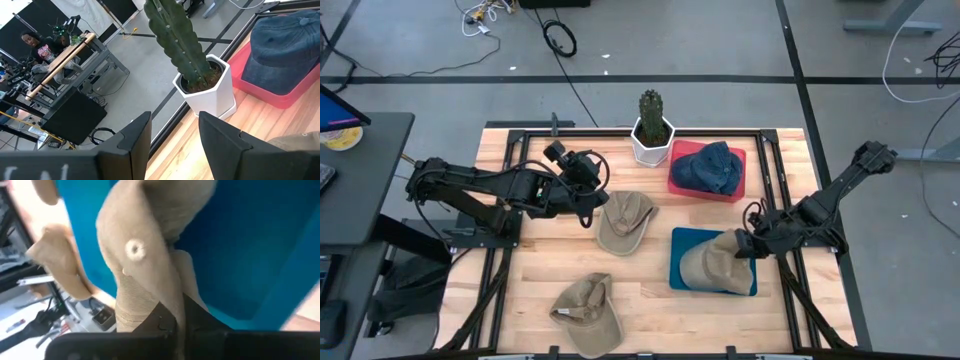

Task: Pick & Place hat
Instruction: Put the top brown cap into the blue bin

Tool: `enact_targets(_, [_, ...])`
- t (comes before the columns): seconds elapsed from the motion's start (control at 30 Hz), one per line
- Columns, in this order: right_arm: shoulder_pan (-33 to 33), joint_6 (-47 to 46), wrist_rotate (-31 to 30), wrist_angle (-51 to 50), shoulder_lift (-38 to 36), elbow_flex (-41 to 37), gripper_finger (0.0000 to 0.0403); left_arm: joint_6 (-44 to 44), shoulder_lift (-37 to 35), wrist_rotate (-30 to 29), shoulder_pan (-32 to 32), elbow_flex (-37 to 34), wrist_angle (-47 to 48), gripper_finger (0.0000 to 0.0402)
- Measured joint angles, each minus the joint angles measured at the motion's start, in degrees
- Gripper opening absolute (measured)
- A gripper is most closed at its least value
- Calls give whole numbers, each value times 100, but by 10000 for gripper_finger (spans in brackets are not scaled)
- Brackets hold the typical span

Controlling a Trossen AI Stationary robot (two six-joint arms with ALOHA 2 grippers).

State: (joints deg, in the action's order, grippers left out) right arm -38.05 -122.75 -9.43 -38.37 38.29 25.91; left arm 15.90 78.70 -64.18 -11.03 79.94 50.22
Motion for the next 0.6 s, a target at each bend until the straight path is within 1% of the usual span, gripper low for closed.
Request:
enact_targets(0.1, [-74,-278,0,-297,15,0,0,0,0,0,0,0,0,169])
enact_targets(0.2, [-87,-300,-61,-394,15,0,0,2,0,0,0,0,0,169])
enact_targets(0.37, [-87,-258,-517,-596,20,0,0,2,0,0,81,0,-2,169])
enact_targets(0.43, [-85,-256,-641,-592,26,0,0,2,0,0,136,0,-6,169])
enact_targets(0.53, [-87,-198,-652,-517,26,0,2,2,0,0,202,0,-9,169])
enact_targets(0.6, [-87,-180,-632,-444,26,0,10,3,0,0,225,0,-18,169])
